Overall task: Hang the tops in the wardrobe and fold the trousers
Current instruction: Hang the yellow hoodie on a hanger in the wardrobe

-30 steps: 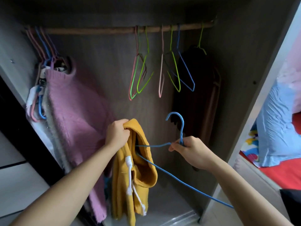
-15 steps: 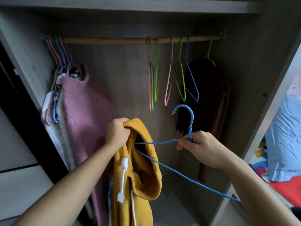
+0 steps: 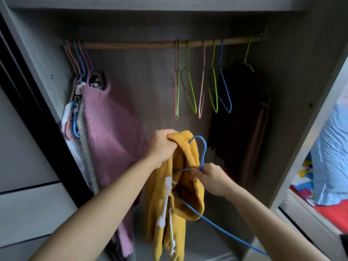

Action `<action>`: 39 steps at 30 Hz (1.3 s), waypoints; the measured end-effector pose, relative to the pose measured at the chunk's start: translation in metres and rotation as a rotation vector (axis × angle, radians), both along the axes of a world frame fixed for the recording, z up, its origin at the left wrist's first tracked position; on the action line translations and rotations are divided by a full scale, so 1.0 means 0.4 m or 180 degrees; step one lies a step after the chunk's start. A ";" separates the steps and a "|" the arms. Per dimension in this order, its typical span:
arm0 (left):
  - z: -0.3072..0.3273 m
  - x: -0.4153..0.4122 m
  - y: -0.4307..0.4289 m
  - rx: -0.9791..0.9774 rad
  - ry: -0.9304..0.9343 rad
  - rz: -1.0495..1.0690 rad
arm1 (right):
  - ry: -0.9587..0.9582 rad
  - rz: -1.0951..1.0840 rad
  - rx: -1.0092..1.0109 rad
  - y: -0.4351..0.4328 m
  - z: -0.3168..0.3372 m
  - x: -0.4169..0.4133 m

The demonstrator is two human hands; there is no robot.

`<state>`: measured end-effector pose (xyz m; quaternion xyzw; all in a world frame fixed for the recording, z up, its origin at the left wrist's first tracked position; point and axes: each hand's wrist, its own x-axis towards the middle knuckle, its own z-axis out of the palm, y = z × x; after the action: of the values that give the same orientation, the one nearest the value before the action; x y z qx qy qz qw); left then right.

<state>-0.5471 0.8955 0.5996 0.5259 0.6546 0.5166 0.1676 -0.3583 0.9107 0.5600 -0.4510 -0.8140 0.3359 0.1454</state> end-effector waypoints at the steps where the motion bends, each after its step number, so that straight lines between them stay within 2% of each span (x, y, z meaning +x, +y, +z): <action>1: 0.004 0.009 0.000 0.0069 -0.0070 -0.0094 | 0.0101 -0.0100 -0.0041 0.001 -0.021 -0.008; 4: 0.006 0.007 -0.002 0.0267 -0.0111 -0.0155 | 0.1011 -0.0595 0.0027 0.012 -0.039 -0.005; 6: -0.006 -0.022 -0.005 0.0414 0.0340 0.0039 | 0.1799 -0.0885 0.0158 0.019 -0.028 0.009; 8: -0.034 -0.058 -0.014 0.0459 0.1069 0.0356 | 0.2392 -0.1022 0.0109 0.024 -0.019 0.020; 9: -0.050 -0.072 -0.017 0.0464 0.1323 0.0484 | 0.2608 -0.1018 0.0061 0.027 -0.015 0.022; 11: -0.077 -0.088 -0.017 0.0416 0.1423 0.0576 | 0.2811 -0.0911 0.0095 0.031 -0.006 0.020; 13: -0.090 -0.085 -0.010 0.0159 0.1174 0.0473 | 0.2840 -0.0850 0.0217 0.032 0.011 0.013; 17: -0.088 -0.057 -0.014 -0.0272 -0.0147 -0.0096 | 0.2718 -0.0917 0.0386 0.038 0.014 0.016; 22: -0.068 -0.001 -0.016 -0.0062 0.0562 -0.0534 | 0.2209 -0.1150 0.0276 0.046 -0.070 0.024; 27: -0.065 0.066 -0.027 -0.0289 0.0199 -0.1157 | 0.1031 -0.0883 -0.0023 0.040 -0.177 0.017; 30: -0.082 0.059 -0.040 -0.0765 0.0081 -0.1959 | 0.1231 -0.1086 0.0020 0.054 -0.170 0.036; 31: -0.085 0.046 -0.037 -0.0729 0.0043 -0.1944 | 0.1426 -0.1126 0.0030 0.059 -0.157 0.050; 33: -0.092 -0.003 -0.009 -0.0342 0.0328 -0.1174 | 0.1710 -0.1082 0.0066 0.063 -0.127 0.085; 35: -0.090 -0.071 0.023 -0.0404 0.1280 -0.0597 | 0.1873 -0.0925 0.0010 0.060 -0.104 0.110; 37: -0.087 -0.116 0.039 -0.0993 0.2166 -0.0824 | 0.1957 -0.0753 -0.0040 0.056 -0.085 0.125; 39: -0.087 -0.133 0.056 -0.1171 0.2540 -0.0990 | 0.1943 -0.0659 0.0092 0.059 -0.066 0.134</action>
<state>-0.6002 0.9178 0.5648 0.7370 0.6620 0.1180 0.0687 -0.3046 0.9343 0.5337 -0.4077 -0.6873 0.4274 0.4227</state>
